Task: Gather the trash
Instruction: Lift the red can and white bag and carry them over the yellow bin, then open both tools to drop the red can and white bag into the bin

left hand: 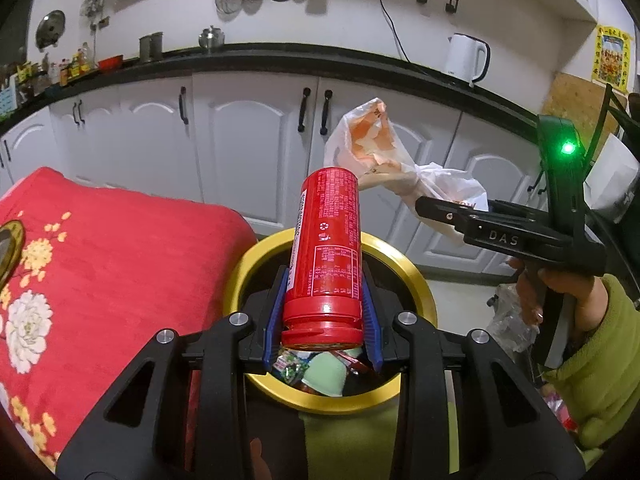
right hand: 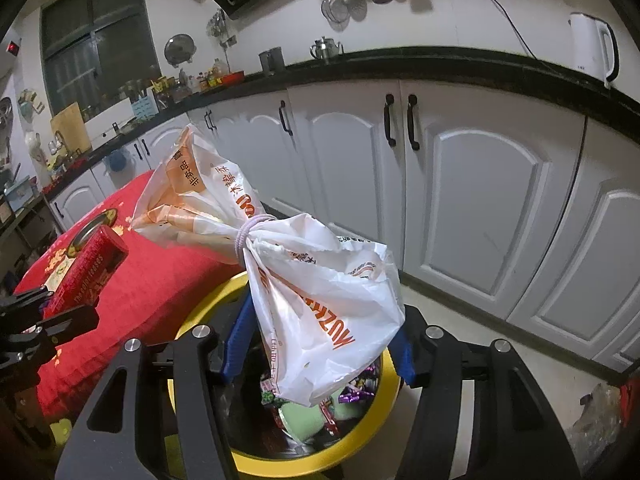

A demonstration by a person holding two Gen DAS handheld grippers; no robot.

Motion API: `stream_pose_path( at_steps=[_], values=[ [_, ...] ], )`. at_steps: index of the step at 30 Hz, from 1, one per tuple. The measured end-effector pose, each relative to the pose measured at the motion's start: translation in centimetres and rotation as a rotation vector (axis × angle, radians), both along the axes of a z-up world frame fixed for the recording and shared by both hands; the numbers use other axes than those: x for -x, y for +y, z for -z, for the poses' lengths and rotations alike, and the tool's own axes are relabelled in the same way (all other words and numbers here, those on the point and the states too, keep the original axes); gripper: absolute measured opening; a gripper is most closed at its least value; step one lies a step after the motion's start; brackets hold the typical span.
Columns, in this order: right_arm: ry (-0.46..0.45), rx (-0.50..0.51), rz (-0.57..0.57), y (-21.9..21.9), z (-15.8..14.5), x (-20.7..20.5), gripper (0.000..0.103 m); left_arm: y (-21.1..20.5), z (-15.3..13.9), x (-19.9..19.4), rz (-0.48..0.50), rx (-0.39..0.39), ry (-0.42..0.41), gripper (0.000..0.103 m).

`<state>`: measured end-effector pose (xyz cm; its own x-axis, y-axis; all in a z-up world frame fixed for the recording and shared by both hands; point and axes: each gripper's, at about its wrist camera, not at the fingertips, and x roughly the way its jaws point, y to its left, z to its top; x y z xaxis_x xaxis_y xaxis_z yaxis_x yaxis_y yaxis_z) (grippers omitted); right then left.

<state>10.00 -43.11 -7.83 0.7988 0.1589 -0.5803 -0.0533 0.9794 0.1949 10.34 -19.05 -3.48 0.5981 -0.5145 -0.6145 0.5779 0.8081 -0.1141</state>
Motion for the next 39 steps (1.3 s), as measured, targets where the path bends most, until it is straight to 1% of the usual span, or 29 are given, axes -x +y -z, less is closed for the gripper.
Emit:
stream_pose_path(
  at_steps=[4, 8, 12, 14, 18, 20, 21, 22, 26, 27, 28, 29, 31, 32, 34, 36, 39],
  values=[
    [0.039, -0.011, -0.013, 0.0, 1.0, -0.3, 0.056, -0.6, 0.7, -0.3, 0.009, -0.005, 0.021, 0.026],
    [0.059, -0.02, -0.025, 0.3, 1.6, -0.5, 0.057, -1.0, 1.2, -0.7, 0.01, -0.006, 0.037, 0.026],
    [0.069, -0.036, -0.038, 0.4, 2.1, -0.6, 0.059, -1.3, 1.7, -1.1, 0.007, -0.003, 0.053, 0.026],
    [0.073, -0.039, -0.037, 0.3, 2.2, -0.8, 0.063, -1.5, 1.9, -1.5, 0.006, -0.002, 0.059, 0.026],
    [0.079, -0.053, -0.039, 0.0, 2.5, -0.9, 0.063, -1.8, 2.2, -2.2, 0.016, 0.006, 0.062, 0.026],
    [0.083, -0.052, -0.036, -0.2, 2.6, -0.9, 0.064, -1.8, 2.5, -2.3, 0.013, 0.006, 0.058, 0.028],
    [0.085, -0.052, -0.033, -0.3, 2.7, -0.9, 0.065, -1.9, 2.6, -2.6, 0.008, 0.005, 0.065, 0.035],
    [0.085, -0.052, -0.031, -0.4, 2.7, -0.8, 0.065, -1.9, 2.8, -2.8, 0.003, 0.008, 0.076, 0.043],
    [0.079, -0.046, -0.015, -1.0, 2.6, -0.5, 0.068, -1.9, 3.0, -2.9, -0.005, 0.0, 0.075, 0.049],
    [0.077, -0.045, -0.012, -1.2, 2.5, -0.5, 0.068, -1.9, 3.0, -3.0, -0.012, -0.001, 0.079, 0.053],
    [0.076, -0.045, -0.011, -1.3, 2.5, -0.4, 0.068, -1.9, 3.1, -3.0, -0.018, 0.0, 0.084, 0.061],
    [0.075, -0.044, -0.011, -1.4, 2.5, -0.2, 0.069, -1.8, 3.2, -2.9, -0.024, 0.001, 0.086, 0.064],
    [0.07, -0.035, -0.01, -1.4, 2.4, 0.1, 0.07, -1.7, 3.2, -2.9, -0.038, -0.005, 0.088, 0.074],
    [0.064, -0.03, -0.01, -1.4, 2.3, 0.4, 0.071, -1.6, 3.2, -2.9, -0.051, -0.01, 0.091, 0.077],
    [0.053, -0.027, -0.01, -1.3, 2.0, 0.7, 0.074, -1.1, 3.1, -2.8, -0.071, -0.009, 0.096, 0.088],
    [0.033, -0.017, -0.015, -1.0, 1.5, 1.0, 0.077, -0.4, 2.7, -2.7, -0.096, -0.008, 0.089, 0.092],
    [0.008, -0.006, -0.019, -0.4, 0.6, 1.4, 0.082, 0.8, 2.0, -2.6, -0.148, 0.002, 0.08, 0.092]
  ],
)
